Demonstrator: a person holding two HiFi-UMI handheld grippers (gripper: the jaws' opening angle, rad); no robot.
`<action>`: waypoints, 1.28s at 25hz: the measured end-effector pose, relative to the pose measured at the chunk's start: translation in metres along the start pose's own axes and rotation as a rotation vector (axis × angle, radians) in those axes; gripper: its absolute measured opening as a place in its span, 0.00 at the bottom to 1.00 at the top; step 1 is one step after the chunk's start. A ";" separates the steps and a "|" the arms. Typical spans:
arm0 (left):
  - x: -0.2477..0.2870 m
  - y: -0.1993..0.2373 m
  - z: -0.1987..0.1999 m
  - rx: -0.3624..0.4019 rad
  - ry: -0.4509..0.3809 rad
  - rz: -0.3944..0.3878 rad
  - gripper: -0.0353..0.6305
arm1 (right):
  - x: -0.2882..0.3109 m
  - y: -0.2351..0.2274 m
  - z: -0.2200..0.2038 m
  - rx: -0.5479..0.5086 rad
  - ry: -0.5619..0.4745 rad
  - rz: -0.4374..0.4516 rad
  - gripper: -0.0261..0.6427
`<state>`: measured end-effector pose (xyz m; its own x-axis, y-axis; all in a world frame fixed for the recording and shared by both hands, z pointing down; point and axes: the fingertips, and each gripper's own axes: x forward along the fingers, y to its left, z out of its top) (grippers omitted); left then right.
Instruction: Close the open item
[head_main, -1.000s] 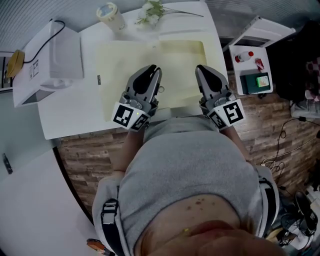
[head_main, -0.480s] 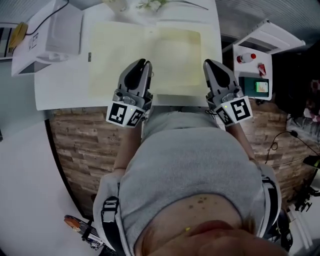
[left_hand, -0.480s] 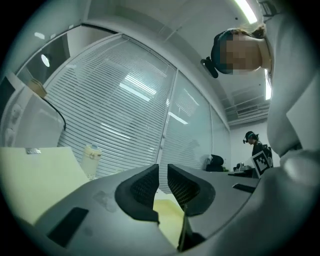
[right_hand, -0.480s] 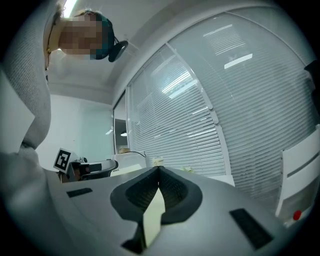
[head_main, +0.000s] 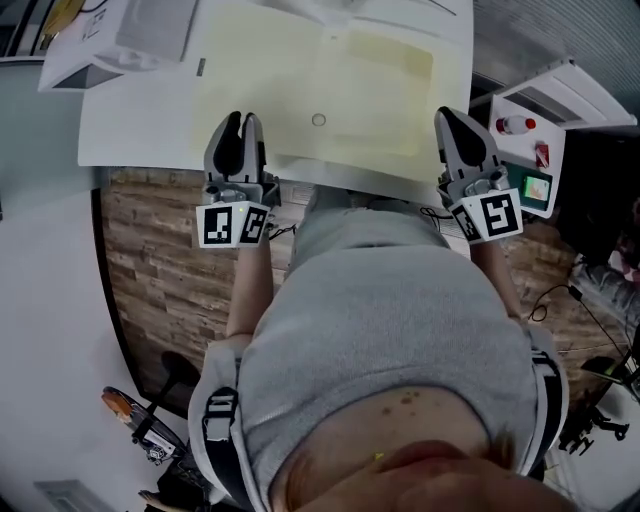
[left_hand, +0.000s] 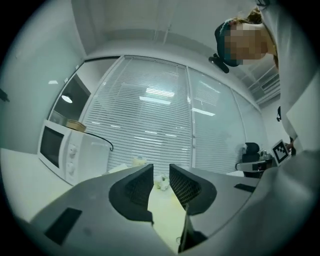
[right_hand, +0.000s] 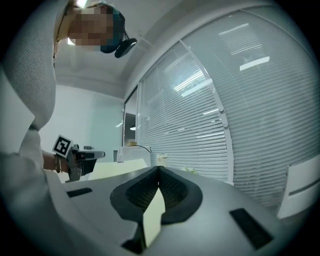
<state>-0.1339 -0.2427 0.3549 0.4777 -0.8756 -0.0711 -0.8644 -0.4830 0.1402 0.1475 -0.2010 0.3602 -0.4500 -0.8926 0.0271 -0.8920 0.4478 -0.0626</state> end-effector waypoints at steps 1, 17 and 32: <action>-0.005 0.008 0.001 0.010 -0.001 0.029 0.19 | -0.004 -0.004 -0.004 -0.008 0.015 -0.006 0.12; -0.051 0.073 -0.026 0.016 0.047 0.282 0.43 | -0.035 -0.017 -0.061 -0.049 0.143 0.021 0.12; -0.073 0.115 -0.050 -0.065 0.099 0.477 0.48 | -0.035 -0.008 -0.100 -0.071 0.245 0.104 0.12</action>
<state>-0.2606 -0.2344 0.4259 0.0460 -0.9929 0.1101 -0.9804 -0.0237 0.1957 0.1661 -0.1679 0.4596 -0.5289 -0.8062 0.2653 -0.8373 0.5467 -0.0081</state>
